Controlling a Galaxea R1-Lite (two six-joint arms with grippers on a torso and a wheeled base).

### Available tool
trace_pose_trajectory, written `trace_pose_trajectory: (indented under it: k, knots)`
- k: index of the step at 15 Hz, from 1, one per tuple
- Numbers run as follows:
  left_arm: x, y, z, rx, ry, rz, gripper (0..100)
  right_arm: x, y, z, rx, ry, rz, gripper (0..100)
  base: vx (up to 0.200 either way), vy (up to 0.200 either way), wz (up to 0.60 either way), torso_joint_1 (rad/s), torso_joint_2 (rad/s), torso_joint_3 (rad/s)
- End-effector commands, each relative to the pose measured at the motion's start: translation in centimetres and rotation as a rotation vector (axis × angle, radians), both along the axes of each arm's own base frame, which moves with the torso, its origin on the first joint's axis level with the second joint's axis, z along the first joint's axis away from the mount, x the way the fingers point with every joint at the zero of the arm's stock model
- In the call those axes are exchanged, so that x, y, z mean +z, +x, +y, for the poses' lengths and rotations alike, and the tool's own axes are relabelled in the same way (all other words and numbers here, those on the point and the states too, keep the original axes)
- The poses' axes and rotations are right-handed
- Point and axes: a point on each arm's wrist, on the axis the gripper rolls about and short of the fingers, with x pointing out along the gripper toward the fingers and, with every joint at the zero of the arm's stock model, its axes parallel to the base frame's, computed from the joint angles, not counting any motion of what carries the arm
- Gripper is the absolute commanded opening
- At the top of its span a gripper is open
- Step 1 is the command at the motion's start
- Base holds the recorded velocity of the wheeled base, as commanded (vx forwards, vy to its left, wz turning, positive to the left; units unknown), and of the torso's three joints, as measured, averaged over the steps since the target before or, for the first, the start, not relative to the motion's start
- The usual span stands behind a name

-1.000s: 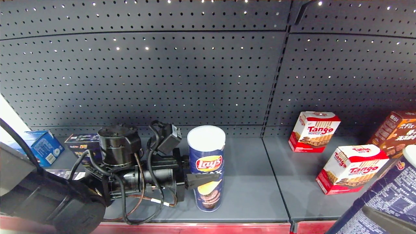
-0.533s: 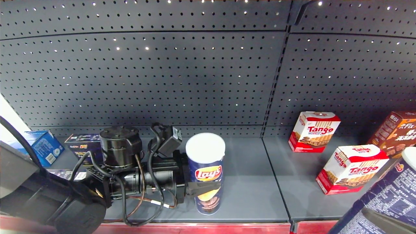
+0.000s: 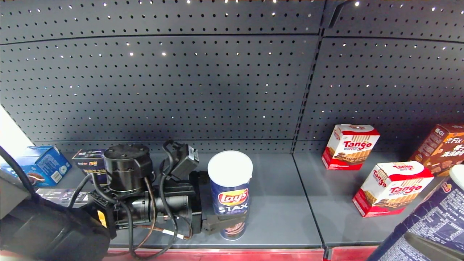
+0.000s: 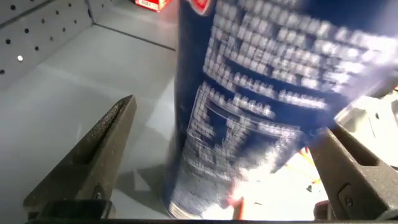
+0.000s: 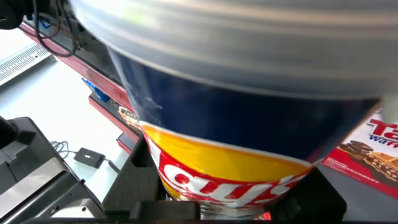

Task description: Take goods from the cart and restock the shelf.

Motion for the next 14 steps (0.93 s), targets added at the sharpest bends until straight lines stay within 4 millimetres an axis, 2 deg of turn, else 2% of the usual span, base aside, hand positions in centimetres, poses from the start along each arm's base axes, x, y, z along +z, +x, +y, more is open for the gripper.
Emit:
trace_pose_trajectory:
  k: [1,4,8,10,14]
  knots:
    - [0.9,-1.6,0.8,0.000,-0.007,-0.015,100,0.1,0.0,0.0,0.000,0.002,-0.002,0,0.000,0.000,0.00,0.000,0.00,0.000]
    - [1.6,-4.3,2.2,0.006,-0.012,-0.025,100,0.1,-0.2,-0.1,-0.002,0.008,-0.009,0,0.000,0.000,0.00,0.000,0.00,0.000]
    - [2.4,-5.8,4.5,0.069,-0.022,-0.049,100,-0.2,-0.2,-0.4,-0.013,0.006,0.000,0,0.000,0.000,0.00,0.000,0.00,0.000]
    - [2.8,-7.0,5.0,0.071,-0.032,-0.068,100,-0.3,-0.2,-0.4,-0.012,0.006,0.003,0,0.000,0.000,0.00,0.000,0.00,0.000]
    - [3.9,-7.6,5.8,0.104,-0.051,-0.115,100,-0.5,-0.3,-0.4,-0.013,0.003,0.009,0,0.000,0.000,0.00,0.000,0.00,0.000]
